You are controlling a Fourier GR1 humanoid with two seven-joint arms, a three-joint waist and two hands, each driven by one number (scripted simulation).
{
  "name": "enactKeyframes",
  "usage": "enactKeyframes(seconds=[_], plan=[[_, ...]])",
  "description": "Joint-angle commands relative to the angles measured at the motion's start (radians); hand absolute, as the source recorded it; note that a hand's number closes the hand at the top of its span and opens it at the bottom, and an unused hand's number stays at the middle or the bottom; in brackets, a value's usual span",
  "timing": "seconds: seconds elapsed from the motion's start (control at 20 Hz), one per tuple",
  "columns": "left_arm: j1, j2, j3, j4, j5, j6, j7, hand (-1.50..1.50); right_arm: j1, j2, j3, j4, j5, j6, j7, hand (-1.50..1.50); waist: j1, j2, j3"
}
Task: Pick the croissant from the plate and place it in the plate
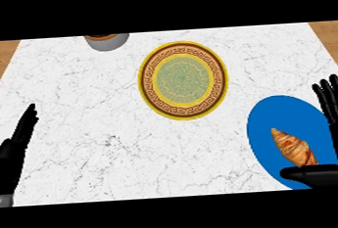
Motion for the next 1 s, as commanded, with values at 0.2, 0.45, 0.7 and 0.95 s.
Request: enactKeyframes(seconds=[0.2,0.45,0.7,0.95], plan=[[0.038,-0.03,0.022,0.022,-0.033,-0.009,-0.081,0.0,0.394,-0.041,-0.12,-0.151,-0.036,0.209,-0.326,-1.5,0.007,0.01,-0.001],[0.062,-0.035,0.034,0.028,-0.023,-0.009,-0.094,0.0,0.46,-0.212,-0.203,-0.166,0.13,0.227,-0.273,-1.5,0.005,0.009,-0.003],[0.07,-0.056,0.015,0.038,-0.058,0.007,-0.111,0.0,0.458,-0.299,-0.224,-0.211,0.306,0.17,-0.108,-1.5,0.02,0.014,-0.003],[0.037,-0.051,0.036,0.065,-0.054,-0.034,-0.117,0.0,0.386,-0.322,-0.202,-0.246,0.381,0.181,0.113,-1.5,0.032,0.016,-0.002]])
